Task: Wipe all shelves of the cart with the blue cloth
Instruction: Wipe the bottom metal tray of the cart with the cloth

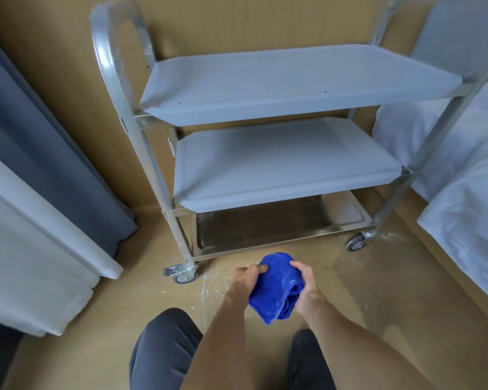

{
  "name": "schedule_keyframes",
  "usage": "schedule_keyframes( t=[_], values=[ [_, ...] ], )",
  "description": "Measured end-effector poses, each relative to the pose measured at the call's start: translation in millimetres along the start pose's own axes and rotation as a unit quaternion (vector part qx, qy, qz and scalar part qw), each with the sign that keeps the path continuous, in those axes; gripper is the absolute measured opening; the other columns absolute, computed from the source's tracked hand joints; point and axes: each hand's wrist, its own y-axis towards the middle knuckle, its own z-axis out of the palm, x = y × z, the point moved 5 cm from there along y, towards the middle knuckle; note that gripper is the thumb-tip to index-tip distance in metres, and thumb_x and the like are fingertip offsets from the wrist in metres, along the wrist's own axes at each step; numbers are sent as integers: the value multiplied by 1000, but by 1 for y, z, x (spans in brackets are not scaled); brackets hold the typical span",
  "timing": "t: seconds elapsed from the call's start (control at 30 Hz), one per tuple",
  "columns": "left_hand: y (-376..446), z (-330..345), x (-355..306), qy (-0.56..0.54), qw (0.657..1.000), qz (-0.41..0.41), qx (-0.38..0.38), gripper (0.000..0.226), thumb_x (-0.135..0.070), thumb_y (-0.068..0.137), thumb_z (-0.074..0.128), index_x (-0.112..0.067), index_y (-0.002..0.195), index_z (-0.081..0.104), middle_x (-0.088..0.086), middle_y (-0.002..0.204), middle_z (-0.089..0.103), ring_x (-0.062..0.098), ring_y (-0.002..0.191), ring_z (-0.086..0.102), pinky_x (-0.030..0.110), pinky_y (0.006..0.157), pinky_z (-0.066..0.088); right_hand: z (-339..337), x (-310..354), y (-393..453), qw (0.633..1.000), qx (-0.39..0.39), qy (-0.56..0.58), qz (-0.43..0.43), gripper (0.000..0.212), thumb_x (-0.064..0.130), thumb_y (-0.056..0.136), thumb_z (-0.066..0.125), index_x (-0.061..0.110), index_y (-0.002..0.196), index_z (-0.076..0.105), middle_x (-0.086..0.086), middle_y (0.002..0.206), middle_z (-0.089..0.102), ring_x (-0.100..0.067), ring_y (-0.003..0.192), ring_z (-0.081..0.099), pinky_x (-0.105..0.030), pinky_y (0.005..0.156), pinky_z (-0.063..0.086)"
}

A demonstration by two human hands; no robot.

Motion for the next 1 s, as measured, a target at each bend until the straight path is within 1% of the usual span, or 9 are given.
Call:
schedule_keyframes(
  t=[0.1,0.37,0.5,0.6,0.67,0.73,0.8,0.9,1.0],
  values=[
    [3,-2,-3,-16,1000,20,-17,18,-20,82,72,-6,90,64,10,89,69,28,80,66,32,67,52,-7,-7,7,999,-5,8,34,55,47,70,67,0,99,67,-21,97,63,-34,86,63,-38,79,50],
    [7,-4,5,-119,989,22,-82,11,-19,90,63,-15,82,58,6,85,64,29,84,62,38,76,52,-15,12,8,988,-74,-116,71,67,54,71,78,7,118,68,-13,104,75,-32,99,70,-45,95,54],
    [8,-1,9,-148,983,13,-106,13,-22,93,57,-13,84,56,5,84,62,29,85,60,37,76,49,-17,17,-3,991,15,-76,113,65,54,81,71,4,122,65,-19,124,66,-38,120,60,-53,102,46],
    [12,6,10,-141,985,-12,-96,16,-23,91,56,-9,98,57,10,89,66,30,79,63,36,69,53,-26,19,2,990,24,-103,97,62,41,75,80,3,121,64,-19,123,66,-39,116,62,-50,101,48],
    [14,9,9,-55,994,-10,-97,29,-27,91,52,-5,110,57,12,96,65,29,79,61,34,67,51,-29,20,1,986,-40,-146,72,57,41,73,82,7,115,65,-14,109,72,-35,100,69,-47,92,55],
    [13,11,2,136,983,35,-117,44,-42,91,51,-8,118,55,11,107,64,30,93,61,34,82,49,-37,20,4,970,-147,-187,51,51,49,75,79,12,107,63,-11,98,72,-30,87,70,-41,79,59],
    [5,25,-2,202,976,79,-32,50,-58,83,58,-18,114,57,5,107,66,25,96,63,31,87,50,-42,23,6,959,-214,-184,35,55,56,79,72,9,108,62,-12,96,70,-29,82,69,-37,70,58],
    [-8,34,0,195,974,70,95,47,-61,74,70,-21,96,62,-2,78,67,15,60,58,21,54,46,-37,32,7,962,-199,-182,36,61,65,85,58,10,112,64,-13,97,72,-30,84,71,-40,73,59],
    [-7,32,3,193,967,64,156,55,-63,64,75,-26,103,65,-5,93,74,13,84,67,26,78,51,-20,49,-13,982,-124,-133,53,68,76,88,40,15,101,68,-8,91,73,-22,84,69,-35,69,52]
  ],
)
